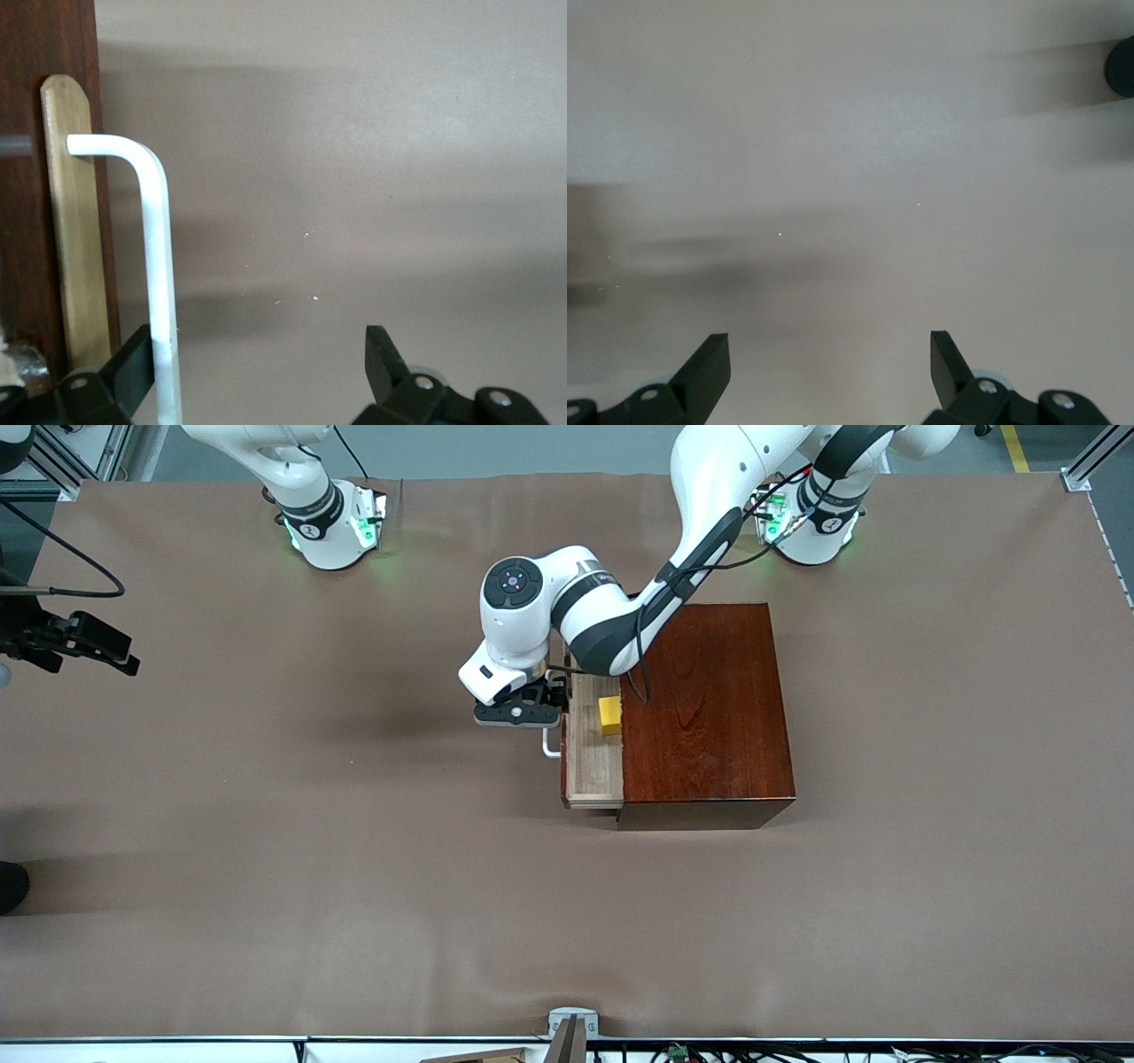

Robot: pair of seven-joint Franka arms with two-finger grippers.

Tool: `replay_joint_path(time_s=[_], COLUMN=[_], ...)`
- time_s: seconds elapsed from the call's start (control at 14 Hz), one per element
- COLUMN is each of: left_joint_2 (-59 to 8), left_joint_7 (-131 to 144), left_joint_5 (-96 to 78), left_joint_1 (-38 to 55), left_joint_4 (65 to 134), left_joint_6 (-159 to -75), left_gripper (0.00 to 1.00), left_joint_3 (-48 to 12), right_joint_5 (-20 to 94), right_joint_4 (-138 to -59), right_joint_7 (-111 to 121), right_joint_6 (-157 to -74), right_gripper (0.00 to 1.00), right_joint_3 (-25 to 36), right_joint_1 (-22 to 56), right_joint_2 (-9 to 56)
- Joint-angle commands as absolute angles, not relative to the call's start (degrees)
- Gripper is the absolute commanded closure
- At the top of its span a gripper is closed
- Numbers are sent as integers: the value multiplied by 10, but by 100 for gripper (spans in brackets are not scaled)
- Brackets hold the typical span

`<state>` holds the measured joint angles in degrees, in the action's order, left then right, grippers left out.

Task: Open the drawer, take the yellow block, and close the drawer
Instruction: 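Pull the drawer out of the wooden box with the left gripper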

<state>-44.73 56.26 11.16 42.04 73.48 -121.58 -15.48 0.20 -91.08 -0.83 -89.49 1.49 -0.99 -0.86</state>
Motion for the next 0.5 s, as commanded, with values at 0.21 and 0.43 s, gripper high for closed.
replay_joint_path(time_s=[0.21,0.43], left_joint_2=[-468,-468], left_joint_7=[575,575], left_joint_5=[49,33], left_joint_1=[446,453], left_joint_4=[710,711], left_joint_6=[-1289,-1317], left_gripper=[0,0], left_joint_3=[-164,-163], right_joint_5=[2,3], right_joint_4=[-904,-904], right_joint_7=[-17,-18], right_joint_6=[-892,-897], right_gripper=[0,0], right_joint_3=[16,15], right_joint_1=[-7,0], right_joint_2=[-2,4])
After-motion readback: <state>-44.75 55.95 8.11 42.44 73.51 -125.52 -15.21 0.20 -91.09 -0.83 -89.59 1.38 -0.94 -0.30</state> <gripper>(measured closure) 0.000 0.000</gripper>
